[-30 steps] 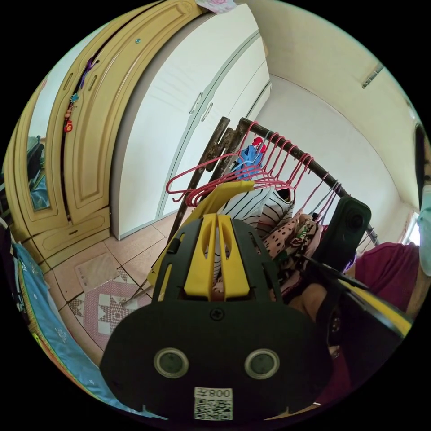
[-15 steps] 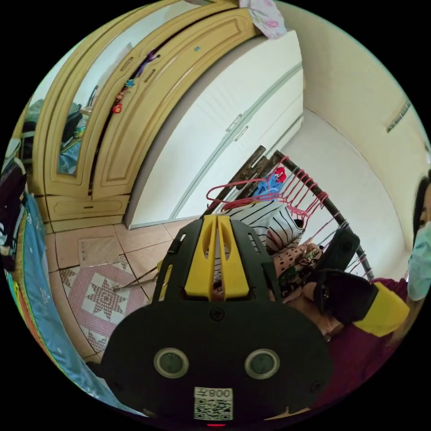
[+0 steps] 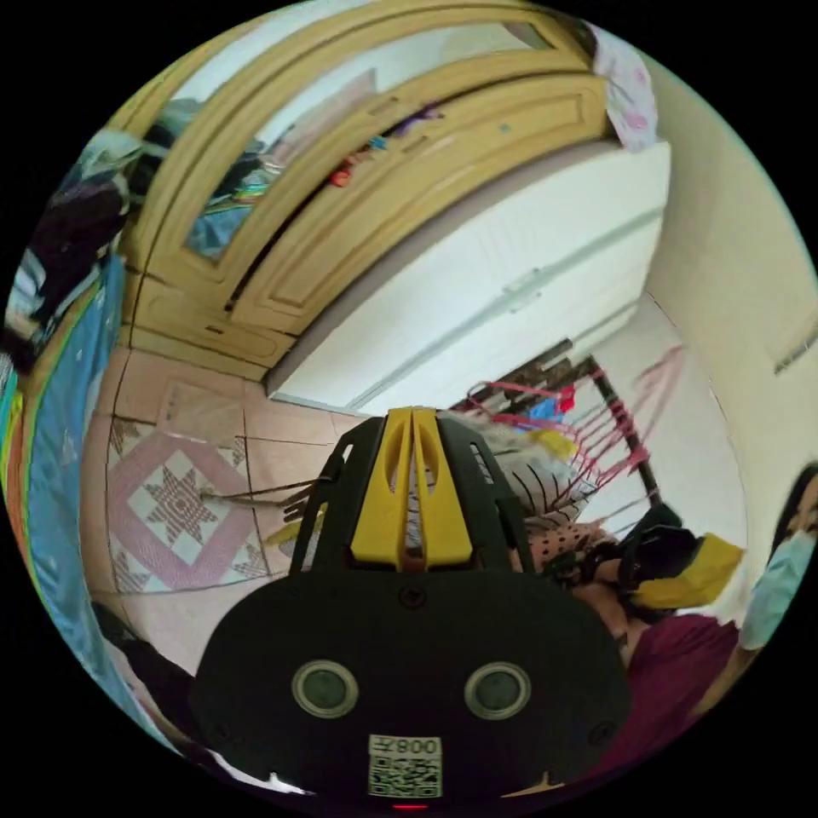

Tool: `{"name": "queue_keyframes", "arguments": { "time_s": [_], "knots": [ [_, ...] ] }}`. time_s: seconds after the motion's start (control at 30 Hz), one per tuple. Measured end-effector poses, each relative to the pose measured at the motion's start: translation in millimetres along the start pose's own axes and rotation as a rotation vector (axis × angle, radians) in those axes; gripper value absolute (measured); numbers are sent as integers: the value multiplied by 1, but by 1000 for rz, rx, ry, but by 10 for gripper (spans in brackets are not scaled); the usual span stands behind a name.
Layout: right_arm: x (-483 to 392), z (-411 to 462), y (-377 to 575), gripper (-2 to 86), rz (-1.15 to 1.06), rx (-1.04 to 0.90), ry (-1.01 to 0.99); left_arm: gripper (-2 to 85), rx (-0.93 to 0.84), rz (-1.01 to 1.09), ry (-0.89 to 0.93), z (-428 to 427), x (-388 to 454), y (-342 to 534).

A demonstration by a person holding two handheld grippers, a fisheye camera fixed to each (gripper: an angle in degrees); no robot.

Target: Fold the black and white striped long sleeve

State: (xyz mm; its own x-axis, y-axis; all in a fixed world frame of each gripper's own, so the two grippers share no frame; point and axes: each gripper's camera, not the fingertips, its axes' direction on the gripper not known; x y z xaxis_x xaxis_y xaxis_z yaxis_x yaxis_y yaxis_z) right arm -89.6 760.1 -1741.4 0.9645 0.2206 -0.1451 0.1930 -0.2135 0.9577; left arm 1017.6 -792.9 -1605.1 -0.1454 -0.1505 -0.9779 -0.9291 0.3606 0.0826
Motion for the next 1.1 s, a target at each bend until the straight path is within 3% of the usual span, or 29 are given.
{"name": "queue_keyframes", "arguments": {
  "time_s": [0.47, 0.9, 1.1],
  "knots": [
    [44, -11, 133, 37, 9, -155, 161, -2, 66, 118, 3, -116, -143, 86],
    [88, 34, 282, 69, 71, -376, 121, -1, 348, 212, -163, -314, -218, 210],
    [95, 75, 377, 78, 78, -552, 91, 0, 445, 245, -152, -370, -247, 278]
  ]
}}
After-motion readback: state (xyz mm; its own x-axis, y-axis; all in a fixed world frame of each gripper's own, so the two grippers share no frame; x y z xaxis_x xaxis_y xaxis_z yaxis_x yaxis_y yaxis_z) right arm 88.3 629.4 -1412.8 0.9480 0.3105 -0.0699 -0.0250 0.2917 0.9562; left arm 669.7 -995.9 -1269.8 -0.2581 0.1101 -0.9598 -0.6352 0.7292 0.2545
